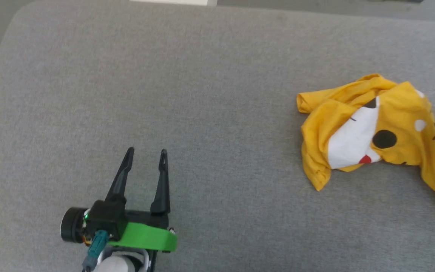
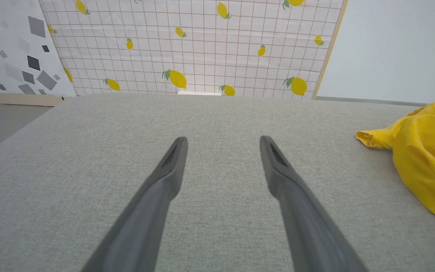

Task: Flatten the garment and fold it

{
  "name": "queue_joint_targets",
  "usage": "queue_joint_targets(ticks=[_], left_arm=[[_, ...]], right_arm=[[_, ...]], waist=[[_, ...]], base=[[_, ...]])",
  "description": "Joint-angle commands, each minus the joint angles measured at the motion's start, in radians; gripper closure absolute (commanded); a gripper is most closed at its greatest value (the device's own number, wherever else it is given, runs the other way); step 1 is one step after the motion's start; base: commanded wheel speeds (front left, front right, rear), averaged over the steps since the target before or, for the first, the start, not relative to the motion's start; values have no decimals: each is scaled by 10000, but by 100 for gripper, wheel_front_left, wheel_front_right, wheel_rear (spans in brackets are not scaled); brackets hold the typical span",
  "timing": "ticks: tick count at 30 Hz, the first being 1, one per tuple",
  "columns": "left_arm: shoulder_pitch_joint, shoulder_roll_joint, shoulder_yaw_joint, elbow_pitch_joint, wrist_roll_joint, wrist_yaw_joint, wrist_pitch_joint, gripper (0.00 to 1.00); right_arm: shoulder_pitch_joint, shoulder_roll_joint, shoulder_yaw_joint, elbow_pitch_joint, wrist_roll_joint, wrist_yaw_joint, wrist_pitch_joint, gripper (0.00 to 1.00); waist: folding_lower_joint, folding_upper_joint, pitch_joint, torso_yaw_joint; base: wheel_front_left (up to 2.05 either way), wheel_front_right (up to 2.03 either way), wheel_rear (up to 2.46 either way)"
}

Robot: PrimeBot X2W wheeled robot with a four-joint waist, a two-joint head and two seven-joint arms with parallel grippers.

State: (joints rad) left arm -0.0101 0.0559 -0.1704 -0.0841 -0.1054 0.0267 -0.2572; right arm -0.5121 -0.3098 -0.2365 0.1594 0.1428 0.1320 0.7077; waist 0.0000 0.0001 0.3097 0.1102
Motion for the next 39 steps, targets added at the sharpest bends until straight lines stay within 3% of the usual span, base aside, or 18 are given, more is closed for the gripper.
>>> queue_joint_targets(ticks=[1, 8, 9, 10, 11, 19, 22, 30, 39], left_arm=[[-241, -54, -61, 14, -18, 20, -45, 0], [-601, -55, -328, 107, -120, 145, -45, 0], [-635, -55, -339, 136, -130, 164, -45, 0], [-647, -55, -340, 148, -130, 169, -45, 0], [-655, -55, -338, 161, -129, 176, -45, 0], [-544, -56, -332, 383, -158, 178, -45, 0], [-327, -52, -233, 455, -161, 143, -45, 0], [355, 97, 93, 509, -156, 16, -45, 0], [666, 132, 208, 304, -175, -54, -45, 0]], right_arm=[[-131, -56, -60, 283, -197, -13, 155, 0], [53, -31, -278, 1186, -382, -13, 853, 0], [137, 58, -271, 1304, -354, -13, 1086, 25], [162, 69, -277, 1345, -380, -13, 1176, 82], [156, 90, -331, 1351, -412, -13, 1176, 100], [-425, 270, -540, 712, -509, -13, 127, 100], [-672, 386, -111, 129, -127, -13, -112, 100], [-529, 1042, 1925, -2236, 1496, -13, 188, 100], [2149, 1678, 5440, -4497, 3683, -13, 1844, 100]], waist=[[0, -1, 610, 387], [0, -1, 1069, 678], [0, -1, 1092, 708], [0, -1, 1094, 711], [0, -1, 1083, 710], [0, -1, 223, 631], [0, -1, -344, 570], [0, -1, -1658, 446], [0, -1, -1800, 563]], base=[[0, 0, 0], [0, 0, 0], [0, 0, 0], [0, 0, 0], [0, 0, 0], [0, 0, 0], [0, 0, 0], [0, 0, 0], [0, 0, 0]])
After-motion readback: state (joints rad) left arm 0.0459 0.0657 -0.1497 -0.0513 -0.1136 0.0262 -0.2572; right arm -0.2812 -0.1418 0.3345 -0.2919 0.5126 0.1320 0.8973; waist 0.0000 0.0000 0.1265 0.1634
